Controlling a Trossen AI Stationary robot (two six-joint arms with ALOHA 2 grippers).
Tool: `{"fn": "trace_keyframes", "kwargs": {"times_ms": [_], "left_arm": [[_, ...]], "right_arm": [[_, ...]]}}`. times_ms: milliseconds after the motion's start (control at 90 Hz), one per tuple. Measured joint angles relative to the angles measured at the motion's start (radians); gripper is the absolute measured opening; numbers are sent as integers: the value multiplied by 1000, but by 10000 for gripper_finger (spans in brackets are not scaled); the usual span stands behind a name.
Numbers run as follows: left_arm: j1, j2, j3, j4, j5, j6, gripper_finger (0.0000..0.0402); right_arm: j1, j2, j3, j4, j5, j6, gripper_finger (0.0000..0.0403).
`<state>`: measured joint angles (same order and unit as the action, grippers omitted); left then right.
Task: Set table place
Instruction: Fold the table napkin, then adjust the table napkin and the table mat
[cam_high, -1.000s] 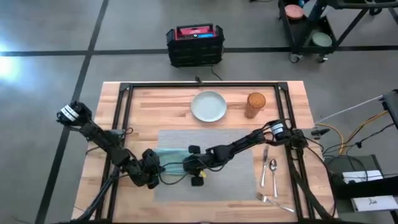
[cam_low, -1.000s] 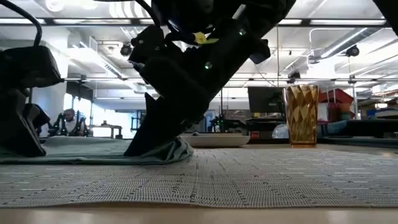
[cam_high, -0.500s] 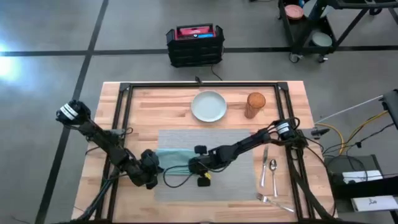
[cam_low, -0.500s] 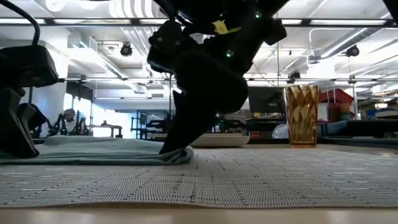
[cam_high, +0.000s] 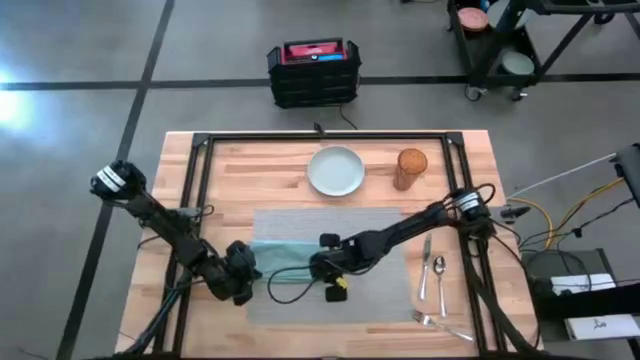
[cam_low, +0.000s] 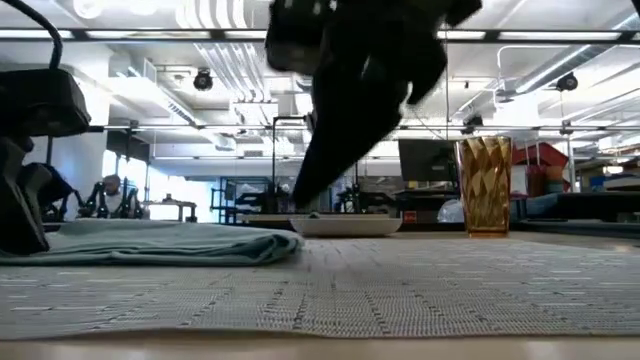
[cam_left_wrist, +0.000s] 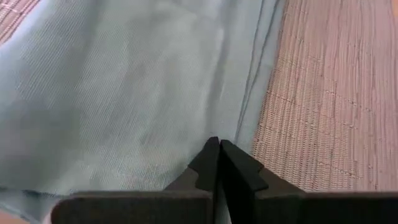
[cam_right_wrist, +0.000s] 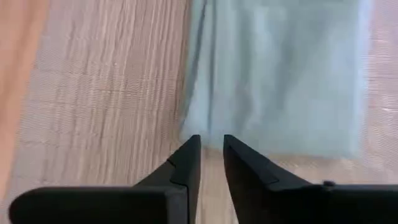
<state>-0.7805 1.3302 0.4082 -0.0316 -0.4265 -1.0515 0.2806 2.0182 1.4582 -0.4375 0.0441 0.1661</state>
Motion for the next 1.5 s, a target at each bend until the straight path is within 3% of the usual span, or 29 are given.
{"fn": "trace_keyframes", "kwargs": {"times_ms": [356, 578, 644, 789, 889, 1500], "left_arm": [[82, -154, 159, -49, -25, 206, 17], [278, -158, 308, -482, 7, 244, 118], [356, -131, 329, -566, 69, 269, 155], [488, -60, 322, -571, 240, 379, 215], [521, -27, 320, -570, 271, 422, 239], [524, -22, 300, -560, 282, 467, 222]], "right_arm": [[-3, -48, -1, -117, 5, 4, 155], [-2, -49, -68, -114, 8, 34, 196], [-1, -49, -98, -78, 8, 50, 203], [-1, -49, -178, 36, 42, 81, 214], [-1, -49, -215, 100, 73, 92, 218], [-4, -49, -251, 186, 87, 61, 211]]}}
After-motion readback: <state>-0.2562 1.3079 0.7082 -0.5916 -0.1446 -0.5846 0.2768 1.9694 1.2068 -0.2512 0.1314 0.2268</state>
